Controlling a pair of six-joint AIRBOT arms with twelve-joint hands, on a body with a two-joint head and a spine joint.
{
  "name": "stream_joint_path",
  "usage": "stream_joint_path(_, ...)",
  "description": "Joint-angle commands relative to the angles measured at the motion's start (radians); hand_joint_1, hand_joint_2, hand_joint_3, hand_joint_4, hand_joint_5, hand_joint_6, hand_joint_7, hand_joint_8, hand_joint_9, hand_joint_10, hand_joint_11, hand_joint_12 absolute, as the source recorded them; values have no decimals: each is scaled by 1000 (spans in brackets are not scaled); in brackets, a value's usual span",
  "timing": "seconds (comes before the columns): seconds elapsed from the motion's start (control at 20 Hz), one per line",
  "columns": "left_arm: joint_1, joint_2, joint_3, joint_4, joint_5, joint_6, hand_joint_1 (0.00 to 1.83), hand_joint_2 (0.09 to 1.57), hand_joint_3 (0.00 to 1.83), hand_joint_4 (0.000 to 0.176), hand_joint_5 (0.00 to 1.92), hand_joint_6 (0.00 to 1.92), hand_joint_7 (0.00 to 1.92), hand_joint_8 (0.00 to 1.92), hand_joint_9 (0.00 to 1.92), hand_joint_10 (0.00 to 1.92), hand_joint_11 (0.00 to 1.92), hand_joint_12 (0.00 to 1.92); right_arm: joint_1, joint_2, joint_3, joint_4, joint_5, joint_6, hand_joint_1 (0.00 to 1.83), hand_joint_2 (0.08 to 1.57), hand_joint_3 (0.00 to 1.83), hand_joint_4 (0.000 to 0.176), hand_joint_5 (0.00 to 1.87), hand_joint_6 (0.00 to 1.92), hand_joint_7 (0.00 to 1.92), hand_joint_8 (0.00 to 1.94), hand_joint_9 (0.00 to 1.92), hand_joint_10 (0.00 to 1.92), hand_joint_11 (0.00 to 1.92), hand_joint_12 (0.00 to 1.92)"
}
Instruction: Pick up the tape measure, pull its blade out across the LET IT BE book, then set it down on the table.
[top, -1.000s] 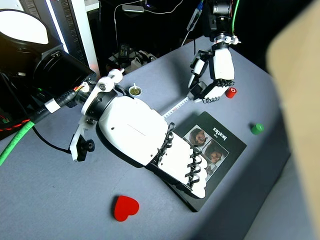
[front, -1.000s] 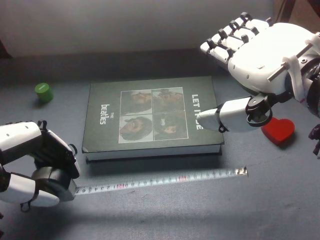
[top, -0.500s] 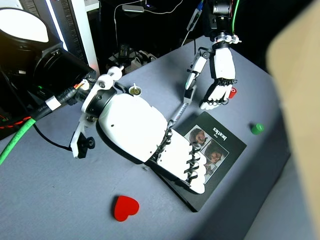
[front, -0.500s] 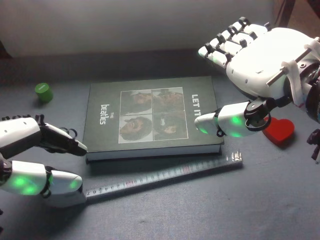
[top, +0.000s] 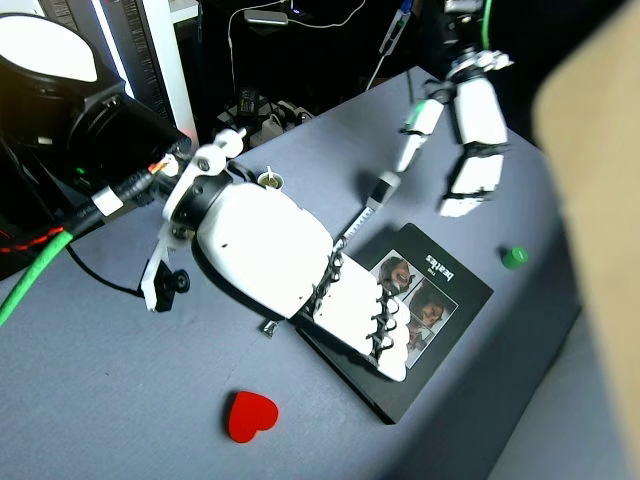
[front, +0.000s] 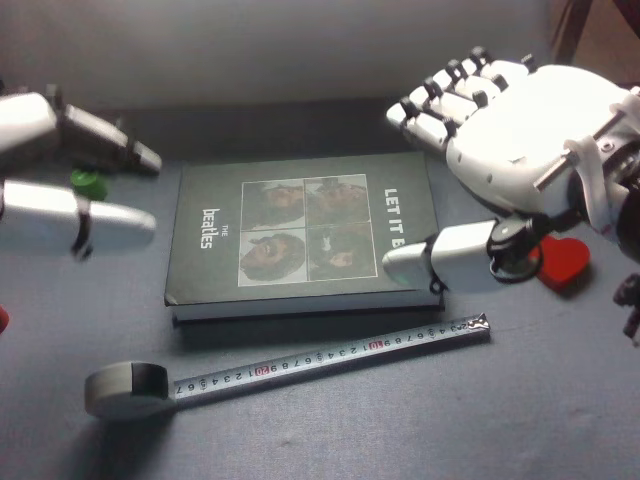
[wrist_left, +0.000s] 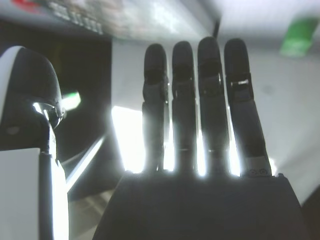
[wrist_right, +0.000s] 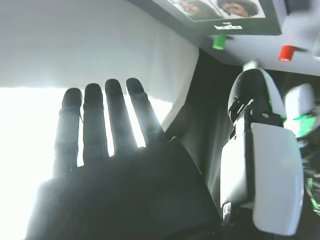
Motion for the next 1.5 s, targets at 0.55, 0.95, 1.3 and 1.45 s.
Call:
stream_joint_path(0.55,-449,-114,-15,178,384,241,308,1254,16,0,1070,1921,1156,1921,1167,1921,1251,1921,51,48,-92,-69,-50,32,746,1271,17,0,1216,1921,1464,1941,1667,1921,1878,1921)
stream_joint_path(0.95,-558,-139,-190,-1653,-13,2215,528,1357,0,0,1219,1921,1357,1921,1411,1921,1548,1921,49,45,-93,-60,-44,123,758,1377,0,176,1344,1921,1613,1941,1842,1921,1921,1921)
stream_joint_path(1.3,-479,-223,-403,-1736,-495,2161,314,1299,0,0,1245,1921,1350,1921,1429,1921,1594,1921,38,39,-123,-6,-169,281,843,1492,0,176,1431,1921,1616,1941,1816,1921,1921,1921)
stream_joint_path(1.45,-448,-255,-450,-1722,-562,2054,225,1254,0,0,1214,1921,1326,1921,1456,1921,1605,1921,27,36,-141,-43,-192,282,713,1514,8,176,1476,1921,1618,1941,1845,1921,1921,1921)
